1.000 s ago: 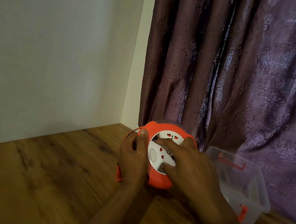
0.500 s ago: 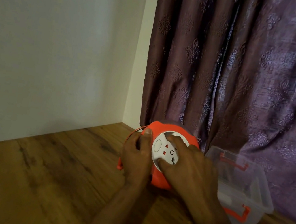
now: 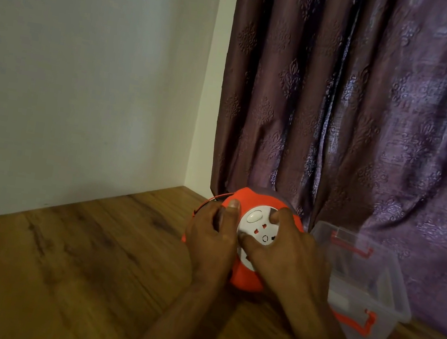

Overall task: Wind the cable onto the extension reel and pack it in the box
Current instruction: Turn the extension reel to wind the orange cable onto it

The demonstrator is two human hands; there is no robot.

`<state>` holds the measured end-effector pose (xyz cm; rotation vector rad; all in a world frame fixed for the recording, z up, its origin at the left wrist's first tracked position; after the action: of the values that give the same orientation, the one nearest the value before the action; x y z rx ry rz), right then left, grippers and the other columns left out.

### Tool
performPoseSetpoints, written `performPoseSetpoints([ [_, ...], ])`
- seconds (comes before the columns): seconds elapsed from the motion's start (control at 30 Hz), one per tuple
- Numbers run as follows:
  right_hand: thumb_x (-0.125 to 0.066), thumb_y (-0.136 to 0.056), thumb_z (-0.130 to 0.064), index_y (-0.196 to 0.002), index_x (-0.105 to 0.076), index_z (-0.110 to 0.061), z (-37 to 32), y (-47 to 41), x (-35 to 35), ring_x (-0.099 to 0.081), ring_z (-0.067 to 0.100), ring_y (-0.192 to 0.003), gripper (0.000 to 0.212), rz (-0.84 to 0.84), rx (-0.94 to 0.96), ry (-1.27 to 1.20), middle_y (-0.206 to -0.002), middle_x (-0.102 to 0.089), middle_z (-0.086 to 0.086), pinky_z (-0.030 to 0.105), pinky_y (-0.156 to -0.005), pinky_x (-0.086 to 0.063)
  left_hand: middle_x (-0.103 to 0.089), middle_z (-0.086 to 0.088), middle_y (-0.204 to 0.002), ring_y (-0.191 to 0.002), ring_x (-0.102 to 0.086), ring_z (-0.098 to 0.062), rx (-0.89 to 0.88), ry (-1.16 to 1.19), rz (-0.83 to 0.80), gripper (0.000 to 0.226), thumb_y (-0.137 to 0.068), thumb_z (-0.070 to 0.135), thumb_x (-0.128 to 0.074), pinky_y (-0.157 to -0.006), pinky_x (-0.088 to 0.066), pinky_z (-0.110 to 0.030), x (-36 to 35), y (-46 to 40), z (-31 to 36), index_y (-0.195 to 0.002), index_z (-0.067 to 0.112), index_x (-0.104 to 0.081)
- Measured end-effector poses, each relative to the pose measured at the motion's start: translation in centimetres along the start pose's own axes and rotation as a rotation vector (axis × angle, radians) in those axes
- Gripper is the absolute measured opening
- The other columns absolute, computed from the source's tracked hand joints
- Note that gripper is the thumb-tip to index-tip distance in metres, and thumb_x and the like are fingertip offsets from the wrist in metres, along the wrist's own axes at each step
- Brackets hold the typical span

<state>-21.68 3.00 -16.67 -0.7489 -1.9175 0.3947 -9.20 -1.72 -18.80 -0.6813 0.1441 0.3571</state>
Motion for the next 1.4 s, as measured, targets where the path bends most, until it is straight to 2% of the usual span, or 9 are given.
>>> performPoseSetpoints([
  [0.1, -0.057, -0.066, -0.075, -0.117, -0.038, -0.041, 0.4, -0.4, -0.1, -0.058, 0.028, -0.106, 0.064, -0.072, -0.038, -0.077, -0.12, -0.06, 0.0, 0.036, -0.08, -0.045, -0.069, 0.003, -0.081, -0.08, -0.068, -0.022, 0.011, -0.006, -0.02, 0.026, -0.084, 0.061, -0.05, -0.076, -0.059, -0.049, -0.1, 0.0, -0.1, -0.075, 0.038, -0.056],
  [0.17, -0.054, -0.07, -0.072, -0.118, -0.038, -0.043, 0.4, -0.5, 0.0, -0.058, 0.027, -0.106, 0.059, -0.128, -0.005, -0.07, -0.12, -0.06, -0.001, 0.037, -0.081, -0.047, -0.068, 0.008, -0.08, -0.079, -0.068, -0.018, 0.03, 0.005, -0.016, 0.019, -0.094, 0.047, -0.055, -0.075, -0.06, -0.048, 0.1, -0.2, -0.4, -0.076, 0.039, -0.057],
  [0.33, -0.052, -0.086, -0.051, -0.13, -0.037, -0.038, -1.1, -0.7, 2.0, -0.06, 0.024, -0.105, 0.049, -0.065, 0.241, 0.091, -0.124, -0.059, -0.002, 0.035, -0.081, -0.049, -0.063, 0.019, -0.072, -0.072, -0.065, -0.004, 0.009, 0.04, 0.04, 0.02, -0.093, 0.04, -0.053, -0.068, -0.058, -0.027, 0.5, -0.8, -0.3, -0.074, 0.042, -0.055],
  [0.43, -0.051, -0.09, -0.036, -0.134, -0.029, -0.042, -2.3, -0.3, 2.2, -0.057, 0.024, -0.108, 0.05, -0.116, 0.418, 0.134, -0.139, -0.04, -0.005, 0.037, -0.084, -0.049, -0.061, 0.021, -0.066, -0.071, -0.061, -0.002, -0.017, 0.032, 0.065, 0.028, -0.096, 0.032, -0.055, -0.068, -0.053, -0.025, 0.6, -0.9, -0.2, -0.07, 0.044, -0.053],
  [0.57, -0.05, -0.091, -0.026, -0.131, -0.024, -0.056, -2.2, 0.0, 1.4, -0.048, 0.027, -0.122, 0.056, -0.306, 0.461, 0.146, -0.152, -0.017, -0.01, 0.039, -0.096, -0.044, -0.064, 0.024, -0.065, -0.069, -0.063, 0.002, 0.037, 0.038, 0.053, 0.026, -0.097, 0.036, -0.051, -0.059, -0.05, -0.013, 0.9, -0.8, -0.4, -0.073, 0.044, -0.053],
  [0.73, -0.059, -0.087, -0.041, -0.135, -0.024, -0.057, -1.8, 0.1, 0.8, -0.043, 0.031, -0.129, 0.062, -0.412, 0.486, 0.307, -0.158, 0.001, -0.009, 0.04, -0.102, -0.041, -0.059, 0.021, -0.074, -0.075, -0.062, -0.005, 0.056, 0.032, 0.046, 0.028, -0.099, 0.031, -0.051, -0.065, -0.051, -0.024, 1.0, -0.9, -0.4, -0.073, 0.043, -0.052],
  [0.97, -0.053, -0.087, -0.054, -0.135, -0.023, -0.057, -2.3, 0.5, 0.9, -0.05, 0.027, -0.121, 0.057, -0.316, 0.483, 0.297, -0.154, -0.005, -0.006, 0.036, -0.096, -0.043, -0.06, 0.025, -0.077, -0.071, -0.063, 0.0, 0.069, 0.044, 0.061, 0.022, -0.098, 0.036, -0.05, -0.056, -0.046, -0.007, 1.2, -1.0, -0.4, -0.079, 0.047, -0.054],
  [1.17, -0.046, -0.088, -0.036, -0.132, -0.021, -0.06, -2.1, 0.5, 1.1, -0.063, 0.025, -0.094, 0.056, -0.206, 0.464, 0.254, -0.138, -0.024, -0.002, 0.033, -0.073, -0.048, -0.07, 0.014, -0.069, -0.068, -0.067, 0.007, 0.081, 0.121, 0.097, 0.019, -0.096, 0.034, -0.054, -0.05, -0.047, -0.006, 0.9, -1.0, -1.2, -0.083, 0.027, -0.067],
  [1.4, -0.054, -0.086, -0.037, -0.133, -0.017, -0.059, -1.9, 0.1, 0.6, -0.061, 0.028, -0.095, 0.064, -0.178, 0.394, 0.209, -0.125, -0.033, -0.001, 0.039, -0.079, -0.05, -0.061, 0.02, -0.072, -0.066, -0.062, 0.017, 0.072, 0.038, 0.079, 0.018, -0.097, 0.038, -0.051, -0.048, -0.043, -0.001, 1.2, -1.1, -0.3, -0.081, 0.036, -0.059],
])
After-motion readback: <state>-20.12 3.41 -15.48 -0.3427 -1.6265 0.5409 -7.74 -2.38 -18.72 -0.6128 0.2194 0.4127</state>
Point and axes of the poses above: each hand's wrist, its own y-axis away from the middle knuckle, its own x-axis out of the back of the hand, z = x × y, the point moved 4 cm from there along -y, towards the middle knuckle
